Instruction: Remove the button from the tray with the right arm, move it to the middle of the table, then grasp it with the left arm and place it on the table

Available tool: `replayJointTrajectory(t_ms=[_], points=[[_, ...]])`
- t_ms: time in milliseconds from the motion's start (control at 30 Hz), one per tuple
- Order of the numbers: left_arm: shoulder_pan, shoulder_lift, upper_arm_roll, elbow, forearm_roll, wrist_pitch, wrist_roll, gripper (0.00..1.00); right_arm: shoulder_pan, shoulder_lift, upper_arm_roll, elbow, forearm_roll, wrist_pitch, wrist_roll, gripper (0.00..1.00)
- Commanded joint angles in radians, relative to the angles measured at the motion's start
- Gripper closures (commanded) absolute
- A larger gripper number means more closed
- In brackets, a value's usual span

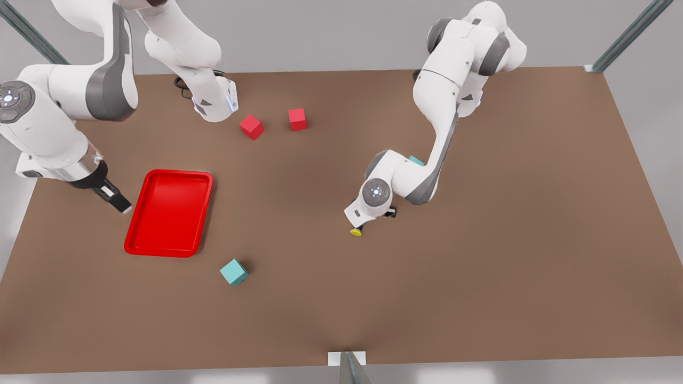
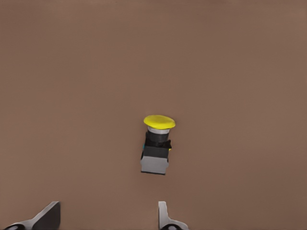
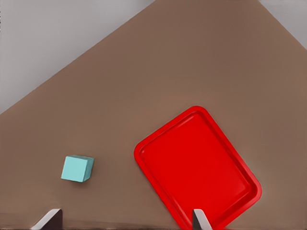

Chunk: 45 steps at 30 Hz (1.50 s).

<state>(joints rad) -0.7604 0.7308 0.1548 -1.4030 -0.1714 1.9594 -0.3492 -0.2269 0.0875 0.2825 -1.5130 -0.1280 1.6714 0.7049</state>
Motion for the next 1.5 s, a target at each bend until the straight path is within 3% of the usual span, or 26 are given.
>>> replayJointTrajectory(t_ms=[0, 367, 1100, 1133, 1233, 1467], points=[[0.001, 0.016, 0.000, -0.010, -0.014, 0.282, -0.340, 0.00, 0.046, -0.002, 0.001, 0.004, 0.008, -0.094, -0.634, 0.00], [0.000, 0.038, -0.046, -0.106, -0.007, 0.294, 0.229, 0.00, -0.002, 0.000, 0.003, 0.022, 0.021, -0.107, -0.637, 0.00], [0.007, 0.127, -0.064, -0.059, -0.011, 0.326, 0.236, 0.00, 0.011, 0.009, 0.004, 0.036, 0.021, -0.107, -0.636, 0.00], [0.007, 0.127, -0.064, -0.060, -0.011, 0.326, 0.236, 0.03, 0.015, 0.009, 0.007, 0.033, 0.019, -0.107, -0.634, 0.00], [0.006, 0.125, -0.064, -0.060, -0.010, 0.326, 0.236, 0.27, 0.017, 0.017, 0.009, 0.034, 0.021, -0.107, -0.634, 0.00], [0.006, 0.127, -0.064, -0.059, -0.011, 0.319, 0.236, 0.51, 0.032, 0.020, 0.014, 0.030, 0.019, -0.128, -0.636, 0.00]])
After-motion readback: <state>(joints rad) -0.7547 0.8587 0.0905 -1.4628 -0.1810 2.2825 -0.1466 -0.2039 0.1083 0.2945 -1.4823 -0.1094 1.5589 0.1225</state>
